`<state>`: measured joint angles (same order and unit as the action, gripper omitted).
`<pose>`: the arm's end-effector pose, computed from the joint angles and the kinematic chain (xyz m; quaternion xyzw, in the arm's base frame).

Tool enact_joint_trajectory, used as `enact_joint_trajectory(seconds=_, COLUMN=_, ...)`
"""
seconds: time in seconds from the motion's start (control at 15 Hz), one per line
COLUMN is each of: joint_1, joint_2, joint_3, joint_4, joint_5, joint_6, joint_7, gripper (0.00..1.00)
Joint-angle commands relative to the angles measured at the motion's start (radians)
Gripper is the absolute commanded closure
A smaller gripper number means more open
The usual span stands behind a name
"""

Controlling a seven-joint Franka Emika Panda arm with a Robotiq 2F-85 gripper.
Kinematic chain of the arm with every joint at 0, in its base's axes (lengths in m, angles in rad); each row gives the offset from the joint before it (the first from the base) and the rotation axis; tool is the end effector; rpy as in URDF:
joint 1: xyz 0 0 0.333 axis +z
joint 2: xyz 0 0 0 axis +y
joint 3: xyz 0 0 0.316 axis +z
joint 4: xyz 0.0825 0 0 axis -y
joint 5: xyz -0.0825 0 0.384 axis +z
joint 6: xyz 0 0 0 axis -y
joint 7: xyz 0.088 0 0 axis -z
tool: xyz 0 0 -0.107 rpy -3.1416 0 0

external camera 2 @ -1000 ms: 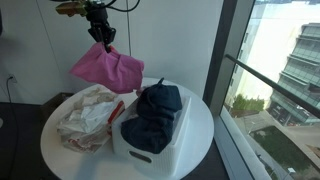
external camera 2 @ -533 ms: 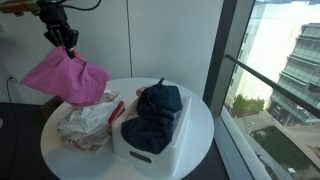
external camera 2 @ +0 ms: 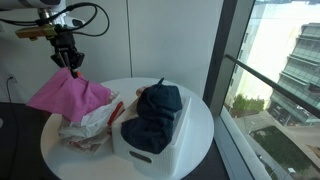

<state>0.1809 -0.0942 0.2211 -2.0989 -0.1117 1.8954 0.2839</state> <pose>0.4734 0.1945 0.4522 0.9934 0.0784 -0.0318 0.0773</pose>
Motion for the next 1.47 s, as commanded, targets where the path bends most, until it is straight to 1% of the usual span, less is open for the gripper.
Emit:
enact_joint_trajectory(seconds=0.0, joint_1=0.015, joint_2=0.104, joint_3=0.012, joint_4=0.072, joint_5=-0.044, joint_6=-0.008, joint_7=-0.032, gripper=0.98)
enact_joint_trajectory(seconds=0.2, joint_1=0.025, joint_2=0.152, joint_3=0.007, joint_4=0.086, joint_5=-0.083, joint_6=0.043, joint_7=-0.051, gripper=0.98)
enact_joint_trajectory(seconds=0.53, joint_1=0.048, joint_2=0.166, joint_3=0.008, joint_4=0.101, joint_5=-0.19, joint_6=0.161, joint_7=-0.072, gripper=0.98)
enact_joint_trajectory(seconds=0.8, joint_1=0.044, joint_2=0.176, joint_3=0.001, joint_4=0.079, joint_5=-0.16, joint_6=0.236, joint_7=-0.088, gripper=0.98)
enact_joint_trajectory(seconds=0.93, joint_1=0.043, joint_2=0.172, joint_3=-0.003, joint_4=0.065, joint_5=-0.156, joint_6=0.265, joint_7=-0.092, gripper=0.98)
enact_joint_trajectory(seconds=1.0, joint_1=0.041, joint_2=0.169, joint_3=-0.007, joint_4=0.055, joint_5=-0.165, joint_6=0.298, joint_7=-0.077, gripper=0.98)
enact_joint_trajectory(seconds=1.13, joint_1=0.036, joint_2=0.182, joint_3=-0.017, joint_4=0.044, joint_5=-0.163, joint_6=0.3, joint_7=-0.079, gripper=0.98)
enact_joint_trajectory(seconds=1.27, joint_1=0.027, joint_2=0.18, joint_3=-0.03, joint_4=0.013, joint_5=-0.145, joint_6=0.275, joint_7=-0.084, gripper=0.98)
enact_joint_trajectory(seconds=1.4, joint_1=0.016, joint_2=0.166, joint_3=-0.038, joint_4=-0.024, joint_5=-0.101, joint_6=0.235, joint_7=-0.133, gripper=0.98)
